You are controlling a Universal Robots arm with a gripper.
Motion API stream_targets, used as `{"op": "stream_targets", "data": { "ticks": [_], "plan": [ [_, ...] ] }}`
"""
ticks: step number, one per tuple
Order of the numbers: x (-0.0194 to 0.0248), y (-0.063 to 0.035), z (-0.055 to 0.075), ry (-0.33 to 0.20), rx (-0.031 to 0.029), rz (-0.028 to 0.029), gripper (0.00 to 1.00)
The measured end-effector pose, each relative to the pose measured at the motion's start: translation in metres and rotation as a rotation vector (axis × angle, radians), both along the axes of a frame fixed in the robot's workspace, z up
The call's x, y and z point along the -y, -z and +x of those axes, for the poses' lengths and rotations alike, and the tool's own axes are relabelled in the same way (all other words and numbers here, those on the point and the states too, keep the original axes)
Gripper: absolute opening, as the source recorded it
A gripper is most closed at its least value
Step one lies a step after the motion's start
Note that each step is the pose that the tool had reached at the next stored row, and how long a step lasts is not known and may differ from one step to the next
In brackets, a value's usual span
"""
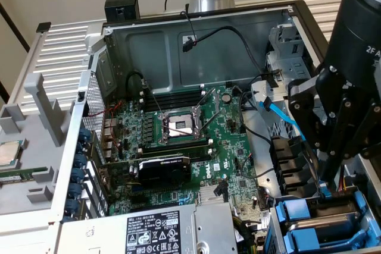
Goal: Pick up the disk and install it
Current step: 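Insert the second disk wire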
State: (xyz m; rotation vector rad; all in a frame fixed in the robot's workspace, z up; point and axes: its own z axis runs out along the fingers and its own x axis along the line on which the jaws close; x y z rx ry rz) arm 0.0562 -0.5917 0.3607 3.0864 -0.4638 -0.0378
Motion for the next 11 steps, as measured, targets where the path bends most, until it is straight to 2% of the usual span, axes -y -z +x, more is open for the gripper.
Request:
{"op": "stream_targets", "data": {
  "ticks": [4, 11],
  "plan": [
    [-0.0001, -0.0004, 0.0007, -0.046, -0.0003, 0.0043, 0.11],
    [0.0, -0.0002, 0.0008, -0.049, -0.0051, 0.0047, 0.11]
  ]
}}
